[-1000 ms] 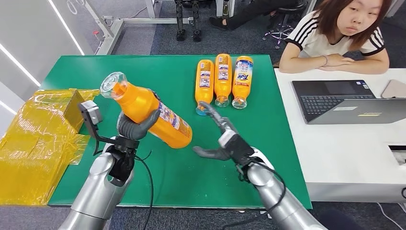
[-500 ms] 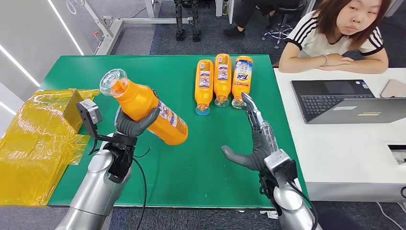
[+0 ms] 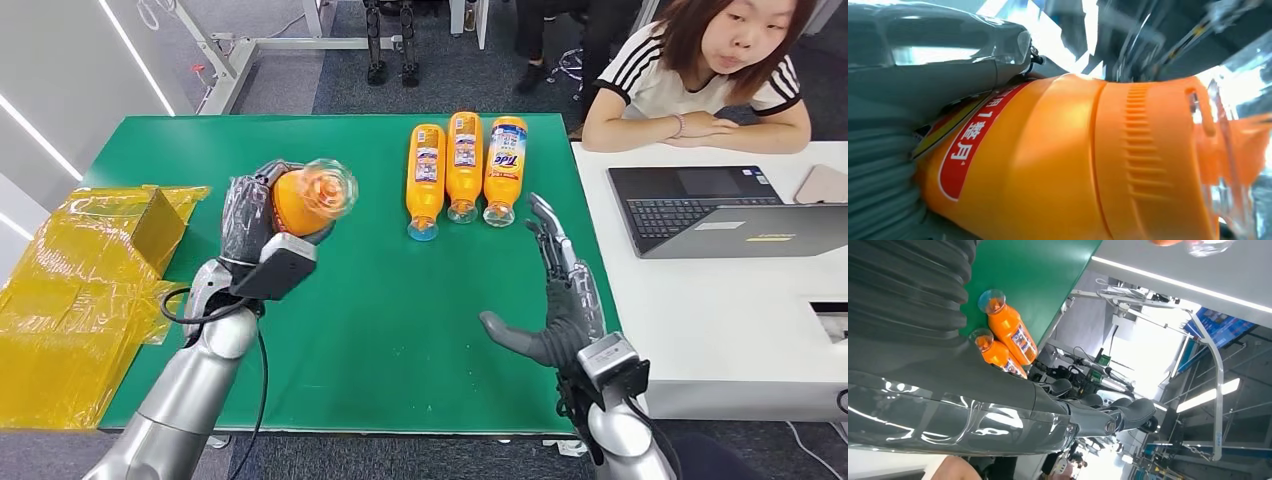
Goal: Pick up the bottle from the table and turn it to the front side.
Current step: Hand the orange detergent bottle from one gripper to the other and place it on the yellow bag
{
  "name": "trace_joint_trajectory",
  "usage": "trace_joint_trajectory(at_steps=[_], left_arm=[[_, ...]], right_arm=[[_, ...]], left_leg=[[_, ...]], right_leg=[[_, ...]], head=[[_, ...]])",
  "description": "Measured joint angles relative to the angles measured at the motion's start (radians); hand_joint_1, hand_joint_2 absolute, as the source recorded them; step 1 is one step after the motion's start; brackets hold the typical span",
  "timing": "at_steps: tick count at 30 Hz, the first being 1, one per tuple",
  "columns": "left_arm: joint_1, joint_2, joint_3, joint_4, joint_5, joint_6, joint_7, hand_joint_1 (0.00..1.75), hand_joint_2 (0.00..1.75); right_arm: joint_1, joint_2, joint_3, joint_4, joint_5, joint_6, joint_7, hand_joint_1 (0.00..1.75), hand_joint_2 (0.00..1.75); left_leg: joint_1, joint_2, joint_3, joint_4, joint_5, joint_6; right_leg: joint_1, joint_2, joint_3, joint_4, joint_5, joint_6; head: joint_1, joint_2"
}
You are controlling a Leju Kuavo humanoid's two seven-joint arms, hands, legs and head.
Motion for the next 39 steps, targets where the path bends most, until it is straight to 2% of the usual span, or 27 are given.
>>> trace_joint_trajectory(at_steps=[2, 5, 8, 11, 15, 20, 25, 33, 39], left_arm=[[-0.006, 0.039, -0.008, -0.006, -0.234, 0.057, 0.079, 1.74, 1.75], [-0.008, 0.108, -0.011, -0.025, -0.523, 0.072, 0.192, 1.75, 1.75], [0.000, 0.185, -0.011, -0.049, -0.699, 0.057, 0.272, 1.75, 1.75], [0.025, 0.264, -0.011, -0.067, -0.790, 0.033, 0.318, 1.75, 1.75], [0.046, 0.344, -0.018, -0.068, -0.808, -0.013, 0.365, 1.75, 1.75], [0.064, 0.401, -0.040, -0.068, -0.811, -0.094, 0.400, 1.75, 1.75], [0.139, 0.451, -0.026, -0.066, -0.773, -0.167, 0.341, 1.75, 1.75], [0.229, 0.480, 0.029, -0.044, -0.712, -0.183, 0.282, 1.75, 1.75], [0.245, 0.479, 0.047, -0.027, -0.698, -0.188, 0.267, 1.75, 1.75]], right_arm=[[0.009, -0.003, -0.012, -0.014, -0.002, 0.006, 0.000, 0.00, 1.75], [0.035, -0.013, -0.037, -0.039, -0.014, 0.019, -0.002, 0.00, 1.75], [0.072, -0.027, -0.068, -0.064, -0.029, 0.032, -0.009, 0.00, 1.75], [0.122, -0.041, -0.107, -0.095, -0.041, 0.044, -0.020, 0.00, 1.75], [0.180, -0.051, -0.152, -0.137, -0.042, 0.053, -0.028, 0.00, 1.75], [0.231, -0.055, -0.186, -0.173, -0.036, 0.056, -0.036, 0.00, 1.75], [0.278, -0.054, -0.222, -0.207, -0.023, 0.087, -0.035, 0.00, 1.75], [0.312, -0.034, -0.253, -0.251, -0.002, 0.126, -0.022, 0.00, 1.75], [0.318, -0.025, -0.259, -0.263, 0.002, 0.129, -0.021, 0.00, 1.75]], left_leg=[[0.000, 0.001, 0.000, 0.000, 0.000, 0.000], [0.000, 0.001, 0.000, 0.000, 0.000, 0.000], [0.000, 0.001, 0.000, -0.001, 0.000, 0.000], [0.000, 0.002, 0.000, -0.001, 0.000, 0.000], [0.000, 0.001, 0.000, -0.001, -0.001, -0.001], [0.000, 0.002, 0.000, -0.001, -0.001, 0.000], [0.000, 0.003, 0.000, -0.001, -0.001, -0.001], [0.000, 0.002, 0.000, -0.001, -0.001, -0.001], [0.000, 0.002, 0.000, -0.001, -0.001, -0.001]], right_leg=[[0.000, 0.001, 0.000, 0.000, 0.000, 0.000], [0.000, 0.001, 0.000, 0.000, 0.000, 0.000], [0.000, 0.001, 0.000, 0.000, 0.000, 0.000], [0.000, 0.001, -0.001, 0.000, 0.000, 0.000], [0.000, 0.001, -0.001, 0.000, -0.001, 0.000], [0.000, 0.001, 0.000, 0.000, -0.001, 0.000], [0.000, 0.002, -0.001, 0.000, -0.001, 0.000], [0.000, 0.002, -0.001, 0.000, -0.001, -0.001], [0.000, 0.002, -0.001, 0.000, -0.001, -0.001]], head=[[0.000, 0.000], [0.000, 0.000], [0.000, 0.000], [0.000, 0.000], [0.000, 0.000], [0.000, 0.000], [0.000, 0.000], [0.000, 0.000], [0.000, 0.000]])
